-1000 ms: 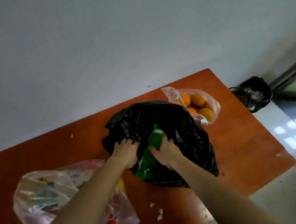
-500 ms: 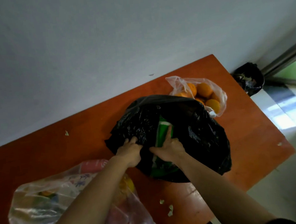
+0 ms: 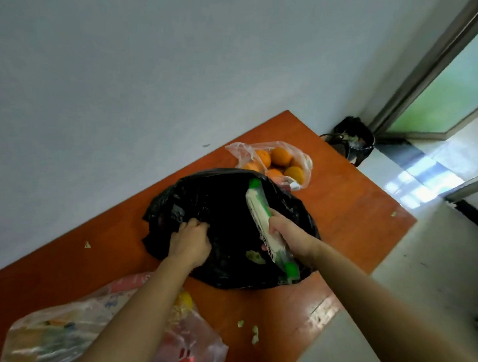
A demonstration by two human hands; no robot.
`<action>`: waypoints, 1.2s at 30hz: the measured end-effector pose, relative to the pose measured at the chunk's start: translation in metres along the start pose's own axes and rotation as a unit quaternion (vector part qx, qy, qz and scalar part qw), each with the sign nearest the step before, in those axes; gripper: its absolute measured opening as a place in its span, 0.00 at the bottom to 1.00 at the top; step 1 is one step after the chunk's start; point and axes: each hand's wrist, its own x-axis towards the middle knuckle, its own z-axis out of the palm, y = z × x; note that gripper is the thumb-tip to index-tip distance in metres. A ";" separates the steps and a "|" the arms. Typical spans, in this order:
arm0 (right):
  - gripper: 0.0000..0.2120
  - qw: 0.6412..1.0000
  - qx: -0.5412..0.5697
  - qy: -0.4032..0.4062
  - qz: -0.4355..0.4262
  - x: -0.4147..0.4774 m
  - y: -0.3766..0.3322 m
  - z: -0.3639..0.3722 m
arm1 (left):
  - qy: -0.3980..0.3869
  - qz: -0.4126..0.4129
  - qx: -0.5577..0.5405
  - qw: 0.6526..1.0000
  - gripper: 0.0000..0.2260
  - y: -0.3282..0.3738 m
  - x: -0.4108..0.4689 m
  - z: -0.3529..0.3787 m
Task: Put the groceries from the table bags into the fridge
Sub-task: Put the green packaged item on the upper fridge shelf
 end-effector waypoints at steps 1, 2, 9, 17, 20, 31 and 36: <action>0.32 1.000 0.003 0.001 -0.018 -0.013 0.001 -0.005 | 0.030 0.000 -0.006 1.000 0.20 0.011 -0.005 -0.006; 0.34 0.999 -0.002 0.009 -0.037 -0.027 0.002 -0.012 | 0.058 0.003 -0.008 0.998 0.20 0.023 -0.010 -0.013; 0.32 0.971 -0.004 0.151 -0.186 -0.173 0.022 -0.091 | 0.202 0.097 0.013 0.975 0.17 0.176 -0.061 -0.055; 0.32 0.896 0.077 0.351 -0.261 -0.441 0.163 -0.237 | 0.269 0.360 -0.055 0.892 0.15 0.481 -0.186 0.009; 0.34 0.863 0.142 0.406 -0.266 -0.532 0.226 -0.288 | 0.245 0.445 -0.061 0.859 0.18 0.591 -0.241 0.055; 0.39 0.662 0.249 0.652 -0.274 -0.777 0.399 -0.427 | 0.193 0.690 0.029 0.697 0.19 0.912 -0.414 0.197; 0.33 0.603 0.234 0.713 -0.270 -0.838 0.419 -0.523 | 0.202 0.751 0.012 0.628 0.20 1.047 -0.428 0.220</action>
